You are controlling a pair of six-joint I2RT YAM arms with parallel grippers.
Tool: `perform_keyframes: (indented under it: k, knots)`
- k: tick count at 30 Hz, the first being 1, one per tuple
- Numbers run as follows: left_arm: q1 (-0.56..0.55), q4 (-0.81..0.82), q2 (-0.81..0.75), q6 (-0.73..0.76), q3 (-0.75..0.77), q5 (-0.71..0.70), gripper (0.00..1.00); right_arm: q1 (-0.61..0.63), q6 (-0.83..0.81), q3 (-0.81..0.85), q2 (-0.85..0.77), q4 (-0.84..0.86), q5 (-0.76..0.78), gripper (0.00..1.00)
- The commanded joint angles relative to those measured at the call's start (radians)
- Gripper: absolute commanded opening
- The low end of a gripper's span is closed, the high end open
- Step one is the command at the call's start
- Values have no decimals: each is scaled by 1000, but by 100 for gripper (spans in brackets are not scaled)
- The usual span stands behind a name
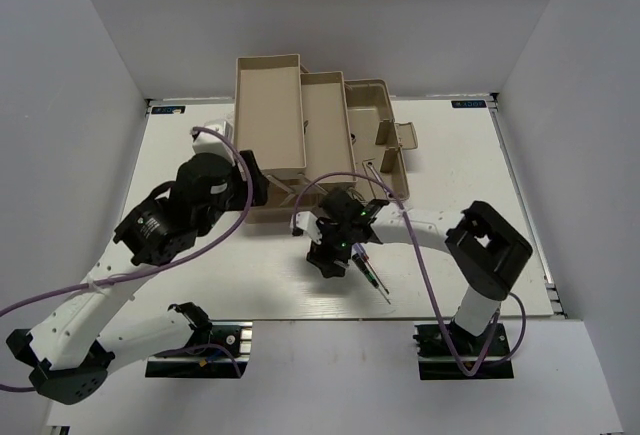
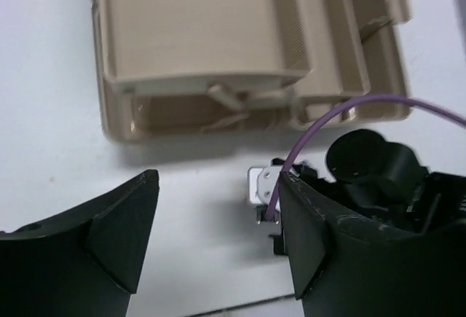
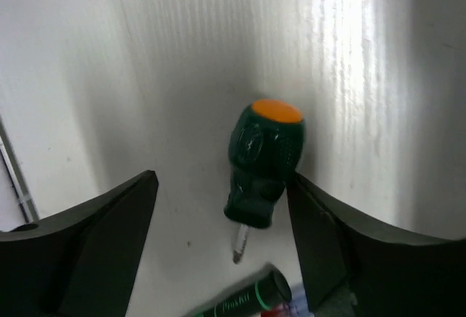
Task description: Sort the tools into containers
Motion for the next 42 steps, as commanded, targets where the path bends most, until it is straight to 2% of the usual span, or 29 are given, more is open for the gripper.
perform_keyframes:
  k: [1,3,5,6,7,8,9,10,12,13,15,16,18,19,22,24,28,29,33,34,37,39,42]
  knots:
    - [-3,-91,-54,-93,-75,-15,76,51,62,27,31,59,99,74]
    - [-3,-114,-65,-102,-109,-5,72,62,74,19,48,87,127,62]
    - [-12,-127,-77,-102,-118,24,56,70,83,28,42,78,147,45]
    - [-12,-128,-77,-102,-143,40,48,68,88,36,35,49,147,31]
    - [-12,-128,-77,-90,-152,54,40,67,87,39,16,44,139,24]
    - [-12,-128,-88,-90,-161,78,27,64,82,33,-11,36,138,18]
    - [-12,-128,-88,-81,-184,92,23,61,85,33,-25,15,128,6]
    - [-12,-109,-100,-72,-196,106,20,56,85,33,-42,-17,124,0]
    - [-12,-70,-115,-60,-238,156,19,35,85,55,-142,-89,58,0]
    - [-12,-54,-134,-50,-253,192,19,18,76,62,-248,-152,17,0]
    - [-12,-32,-143,-50,-304,218,24,-1,73,94,-323,-174,-2,0]
    - [-12,-13,-154,-50,-342,245,26,-2,62,117,-409,-187,56,0]
    - [-12,24,-163,-50,-382,282,35,-19,62,195,-435,-236,120,0]
    - [-12,41,-163,-50,-417,298,38,-43,73,218,-427,-247,239,0]
    - [-12,109,-154,-41,-454,350,50,-100,83,288,-386,-247,381,0]
    - [-12,150,-114,-21,-467,379,54,-145,96,324,-329,-211,407,0]
    - [-21,211,-30,23,-456,443,59,-192,148,475,-153,-238,392,0]
    - [-31,224,-11,37,-444,468,61,-218,181,537,-60,-247,374,0]
    - [-49,264,72,63,-416,477,64,-255,205,706,57,-276,286,0]
    - [-60,289,82,63,-407,477,64,-260,205,731,68,-287,264,11]
    - [-72,339,130,63,-407,477,67,-289,206,794,108,-348,207,51]
    - [-83,382,173,63,-407,488,67,-313,208,782,79,-361,168,58]
    - [-107,428,216,63,-407,499,67,-332,199,690,-45,-350,119,59]
